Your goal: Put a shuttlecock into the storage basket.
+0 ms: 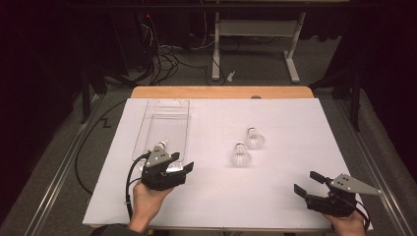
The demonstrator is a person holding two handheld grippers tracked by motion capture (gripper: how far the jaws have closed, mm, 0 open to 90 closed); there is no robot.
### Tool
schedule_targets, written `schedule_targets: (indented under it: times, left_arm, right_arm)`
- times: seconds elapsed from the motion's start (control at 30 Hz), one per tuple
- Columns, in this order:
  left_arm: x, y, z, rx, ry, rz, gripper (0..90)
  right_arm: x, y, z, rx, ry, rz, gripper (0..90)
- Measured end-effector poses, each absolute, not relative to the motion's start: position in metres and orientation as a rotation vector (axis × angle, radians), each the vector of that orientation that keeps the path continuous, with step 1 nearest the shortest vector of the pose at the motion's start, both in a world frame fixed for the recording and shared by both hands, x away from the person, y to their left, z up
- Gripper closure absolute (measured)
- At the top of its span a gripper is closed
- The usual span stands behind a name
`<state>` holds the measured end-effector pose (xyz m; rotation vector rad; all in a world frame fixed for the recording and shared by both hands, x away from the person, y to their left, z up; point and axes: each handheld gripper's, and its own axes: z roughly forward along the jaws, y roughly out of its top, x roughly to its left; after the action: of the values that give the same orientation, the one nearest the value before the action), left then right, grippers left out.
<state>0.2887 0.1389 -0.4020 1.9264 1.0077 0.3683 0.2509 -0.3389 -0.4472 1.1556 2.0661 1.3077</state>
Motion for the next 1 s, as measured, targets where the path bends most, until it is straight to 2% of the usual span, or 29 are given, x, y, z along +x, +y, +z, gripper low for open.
schedule_targets:
  times: [1.0]
  left_arm:
    - [0.299, 0.123, -0.401, 1.933, 0.984, 0.348, 40.3]
  right_arm:
    - [0.252, -0.339, -0.447, 1.157, 2.070, 1.311, 22.2]
